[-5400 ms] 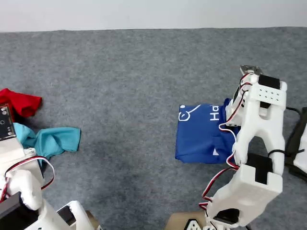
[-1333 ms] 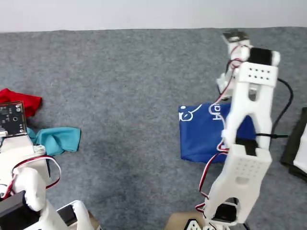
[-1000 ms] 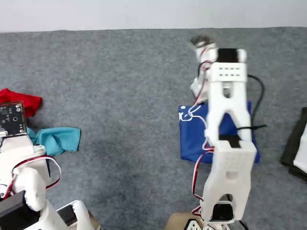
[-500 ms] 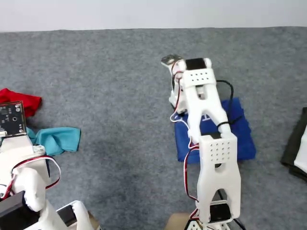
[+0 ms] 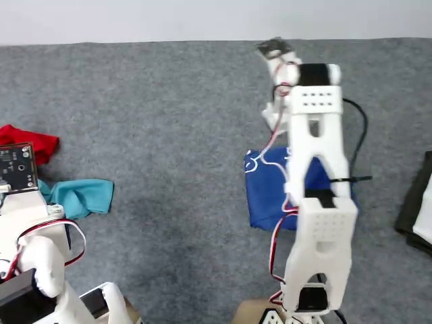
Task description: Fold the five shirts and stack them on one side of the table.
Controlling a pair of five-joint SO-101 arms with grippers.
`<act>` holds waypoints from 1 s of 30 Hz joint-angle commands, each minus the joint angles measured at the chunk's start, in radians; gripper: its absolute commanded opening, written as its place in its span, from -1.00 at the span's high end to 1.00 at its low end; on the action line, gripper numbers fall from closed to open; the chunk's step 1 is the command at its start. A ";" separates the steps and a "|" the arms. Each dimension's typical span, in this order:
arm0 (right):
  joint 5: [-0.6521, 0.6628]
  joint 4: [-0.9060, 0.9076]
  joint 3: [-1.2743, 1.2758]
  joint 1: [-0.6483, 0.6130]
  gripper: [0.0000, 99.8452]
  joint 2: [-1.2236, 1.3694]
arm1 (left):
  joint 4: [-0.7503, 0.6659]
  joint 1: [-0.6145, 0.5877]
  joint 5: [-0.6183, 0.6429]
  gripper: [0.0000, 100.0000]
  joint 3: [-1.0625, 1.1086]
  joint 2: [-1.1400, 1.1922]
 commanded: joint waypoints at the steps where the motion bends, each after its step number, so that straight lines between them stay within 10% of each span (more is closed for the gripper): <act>1: 0.008 0.044 0.169 0.076 0.71 -0.150 | 0.005 0.005 -0.009 1.00 -0.010 -0.005; 16: 0.000 -0.019 0.937 -0.090 0.71 -0.734 | 0.008 0.006 -0.003 1.00 -0.004 -0.005; 30: 0.006 -0.443 1.333 -0.163 0.71 -0.630 | 0.008 0.006 -0.003 1.00 -0.002 -0.005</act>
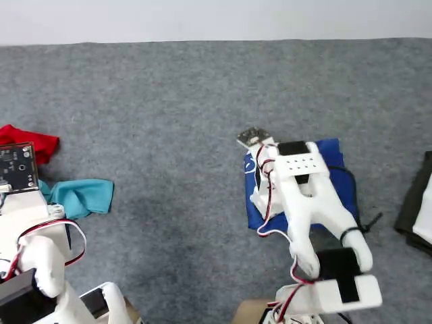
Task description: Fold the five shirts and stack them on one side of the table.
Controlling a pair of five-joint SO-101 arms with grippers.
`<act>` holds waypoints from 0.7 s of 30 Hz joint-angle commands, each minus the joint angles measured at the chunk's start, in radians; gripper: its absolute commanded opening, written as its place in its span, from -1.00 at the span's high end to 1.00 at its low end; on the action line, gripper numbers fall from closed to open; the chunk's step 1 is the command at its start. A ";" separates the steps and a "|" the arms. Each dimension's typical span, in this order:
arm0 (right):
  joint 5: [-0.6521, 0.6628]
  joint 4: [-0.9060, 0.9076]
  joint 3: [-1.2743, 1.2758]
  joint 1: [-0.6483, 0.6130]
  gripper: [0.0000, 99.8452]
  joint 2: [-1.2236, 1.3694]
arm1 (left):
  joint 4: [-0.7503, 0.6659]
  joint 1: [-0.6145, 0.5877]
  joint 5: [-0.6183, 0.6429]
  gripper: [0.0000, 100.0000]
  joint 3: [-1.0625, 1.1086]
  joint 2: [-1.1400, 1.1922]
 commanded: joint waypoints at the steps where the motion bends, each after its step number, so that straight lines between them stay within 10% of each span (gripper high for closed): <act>1: 0.006 0.012 -0.021 -0.015 0.71 0.005 | 0.008 0.002 -0.003 1.00 -0.002 -0.005; 14: 0.000 0.341 -0.261 -0.102 0.71 -0.246 | 0.008 0.002 -0.003 1.00 -0.002 -0.005; 21: 0.000 0.116 0.003 -0.137 0.71 -0.245 | 0.008 0.002 -0.002 1.00 -0.002 -0.005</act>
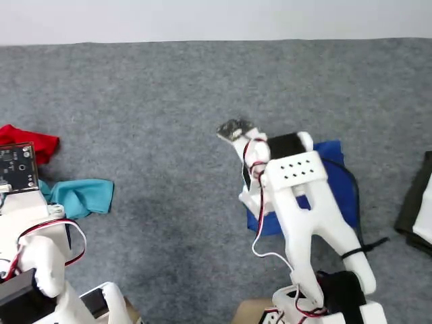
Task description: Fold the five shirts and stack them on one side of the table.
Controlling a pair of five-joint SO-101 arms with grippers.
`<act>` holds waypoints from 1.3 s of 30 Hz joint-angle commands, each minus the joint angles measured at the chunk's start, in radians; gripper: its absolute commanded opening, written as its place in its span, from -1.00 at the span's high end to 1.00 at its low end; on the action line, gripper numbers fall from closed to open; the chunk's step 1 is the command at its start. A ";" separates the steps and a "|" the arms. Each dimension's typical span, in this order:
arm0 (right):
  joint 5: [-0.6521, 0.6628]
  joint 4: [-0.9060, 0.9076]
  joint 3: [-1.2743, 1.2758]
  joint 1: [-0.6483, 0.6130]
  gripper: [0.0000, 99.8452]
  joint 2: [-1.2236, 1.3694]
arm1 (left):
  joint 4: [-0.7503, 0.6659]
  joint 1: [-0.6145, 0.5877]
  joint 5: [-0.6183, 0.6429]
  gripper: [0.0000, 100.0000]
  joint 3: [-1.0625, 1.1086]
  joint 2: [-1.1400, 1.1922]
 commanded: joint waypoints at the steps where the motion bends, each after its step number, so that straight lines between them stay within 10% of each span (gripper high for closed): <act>1: 0.005 -0.174 0.146 -0.007 0.71 -0.036 | 0.008 0.002 -0.002 1.00 -0.002 -0.005; 12: -0.014 -0.234 0.161 0.010 0.71 -0.062 | 0.008 0.002 -0.002 1.00 -0.002 -0.005; 21: -0.089 -0.087 -0.153 0.295 0.70 -0.064 | 0.008 0.002 -0.003 1.00 -0.002 -0.003; 39: -0.176 -0.203 -0.293 0.475 0.30 0.360 | 0.006 0.003 -0.006 1.00 -0.002 0.003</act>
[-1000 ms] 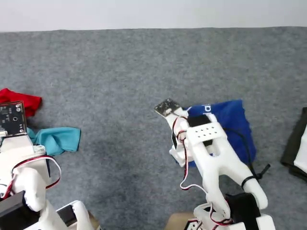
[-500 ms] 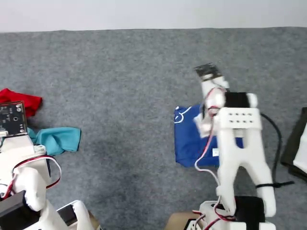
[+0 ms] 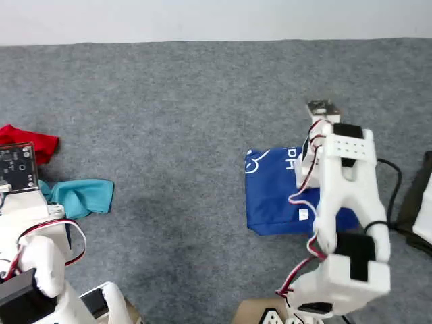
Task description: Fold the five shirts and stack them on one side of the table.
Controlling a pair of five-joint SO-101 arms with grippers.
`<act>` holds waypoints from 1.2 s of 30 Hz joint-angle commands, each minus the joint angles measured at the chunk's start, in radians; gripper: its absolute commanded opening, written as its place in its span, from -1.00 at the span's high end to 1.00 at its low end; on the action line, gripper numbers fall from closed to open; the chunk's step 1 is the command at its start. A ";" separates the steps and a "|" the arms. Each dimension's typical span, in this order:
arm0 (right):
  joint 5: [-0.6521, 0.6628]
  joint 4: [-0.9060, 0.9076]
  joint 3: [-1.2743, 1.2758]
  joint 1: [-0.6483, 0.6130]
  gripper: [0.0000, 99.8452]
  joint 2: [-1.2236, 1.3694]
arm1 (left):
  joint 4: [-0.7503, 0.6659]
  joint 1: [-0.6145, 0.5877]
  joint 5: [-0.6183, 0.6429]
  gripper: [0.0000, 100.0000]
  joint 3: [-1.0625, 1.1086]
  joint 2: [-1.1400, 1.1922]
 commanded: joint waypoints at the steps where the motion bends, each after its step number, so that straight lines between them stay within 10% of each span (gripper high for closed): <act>1: -0.012 0.028 -0.137 0.025 0.28 0.050 | 0.006 0.003 -0.006 1.00 -0.002 0.003; 19: -0.012 0.105 -0.382 0.068 0.26 0.429 | 0.008 0.003 -0.005 1.00 -0.002 0.000; 36: 0.100 0.225 -0.526 0.130 0.97 0.452 | 0.009 0.003 -0.003 1.00 -0.002 -0.003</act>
